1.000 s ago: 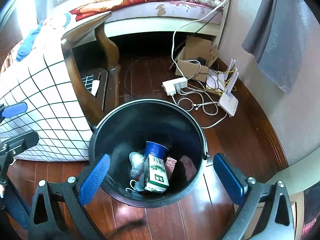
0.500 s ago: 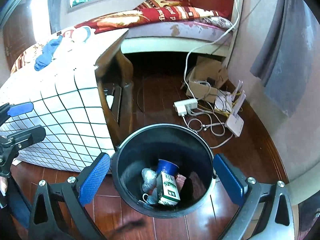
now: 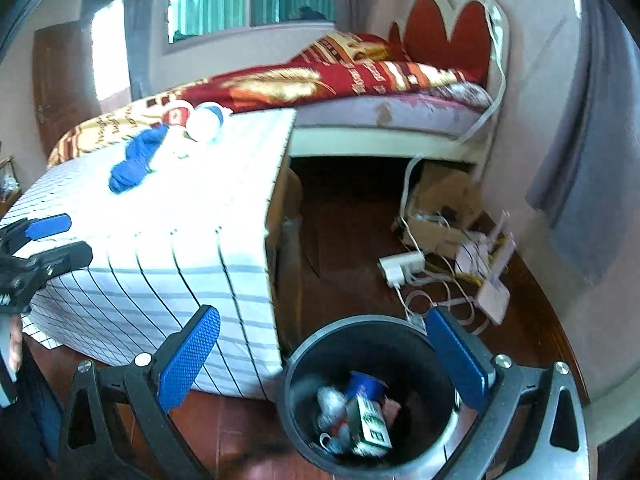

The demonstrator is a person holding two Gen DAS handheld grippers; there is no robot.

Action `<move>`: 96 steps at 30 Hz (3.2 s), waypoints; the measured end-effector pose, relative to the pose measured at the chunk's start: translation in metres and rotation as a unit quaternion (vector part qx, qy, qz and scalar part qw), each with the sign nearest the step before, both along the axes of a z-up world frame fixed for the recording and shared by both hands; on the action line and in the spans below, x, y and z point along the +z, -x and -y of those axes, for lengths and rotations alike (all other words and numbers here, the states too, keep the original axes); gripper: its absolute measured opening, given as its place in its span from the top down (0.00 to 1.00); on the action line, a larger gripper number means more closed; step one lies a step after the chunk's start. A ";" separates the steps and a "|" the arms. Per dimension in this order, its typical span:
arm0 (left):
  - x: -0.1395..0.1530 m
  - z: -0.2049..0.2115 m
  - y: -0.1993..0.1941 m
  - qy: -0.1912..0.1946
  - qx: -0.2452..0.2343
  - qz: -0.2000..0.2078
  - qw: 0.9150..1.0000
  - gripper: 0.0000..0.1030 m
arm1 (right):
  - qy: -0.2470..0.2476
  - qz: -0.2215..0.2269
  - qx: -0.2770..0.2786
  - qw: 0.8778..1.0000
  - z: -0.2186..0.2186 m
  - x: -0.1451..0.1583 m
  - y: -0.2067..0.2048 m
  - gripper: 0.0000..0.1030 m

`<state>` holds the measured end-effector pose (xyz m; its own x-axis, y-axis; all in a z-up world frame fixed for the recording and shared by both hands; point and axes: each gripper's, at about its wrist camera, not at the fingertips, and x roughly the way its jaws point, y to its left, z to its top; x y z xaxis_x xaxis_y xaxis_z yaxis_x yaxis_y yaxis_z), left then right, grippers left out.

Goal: Collect trash
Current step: 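Move both tools back toward the remaining trash on the box, then grasp the blue cloth with the left tool while the right tool grasps the blue paper cup, then carry the blue cloth and blue paper cup over the bucket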

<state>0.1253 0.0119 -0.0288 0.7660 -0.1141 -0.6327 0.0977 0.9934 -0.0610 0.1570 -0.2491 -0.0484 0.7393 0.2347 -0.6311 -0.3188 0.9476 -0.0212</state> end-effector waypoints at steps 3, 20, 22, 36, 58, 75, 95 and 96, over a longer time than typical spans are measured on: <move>0.004 -0.027 -0.013 0.001 0.030 0.004 1.000 0.02 | -0.006 0.006 0.017 1.000 -0.019 0.010 -0.012 0.00; -0.009 -0.087 -0.107 0.012 0.068 -0.007 0.998 0.21 | -0.012 -0.018 0.033 0.999 -0.103 0.039 -0.125 0.00; -0.016 -0.087 -0.116 0.018 0.067 -0.023 0.997 0.29 | -0.007 -0.024 0.036 0.999 -0.111 0.037 -0.134 0.00; -0.008 -0.127 -0.096 0.055 0.073 0.002 0.996 0.60 | -0.041 -0.049 0.089 0.994 -0.170 0.032 -0.181 0.00; -0.015 -0.187 -0.107 0.055 0.119 -0.002 0.991 0.62 | 0.015 -0.068 0.160 0.985 -0.275 0.031 -0.256 0.43; 0.009 -0.153 -0.066 0.045 0.093 0.019 0.994 0.62 | -0.007 -0.059 0.151 0.987 -0.191 0.045 -0.162 0.43; 0.018 -0.054 -0.025 0.038 0.012 0.016 0.999 0.63 | -0.018 -0.014 0.067 0.997 -0.055 0.058 -0.046 0.43; 0.019 -0.048 -0.024 0.037 0.006 0.016 0.999 0.63 | -0.018 -0.012 0.063 0.998 -0.050 0.058 -0.044 0.43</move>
<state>0.1489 0.0597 -0.0099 0.7874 -0.1503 -0.5978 0.0893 0.9874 -0.1306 0.2005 -0.1988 0.0095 0.6868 0.3478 -0.6383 -0.4353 0.9000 0.0221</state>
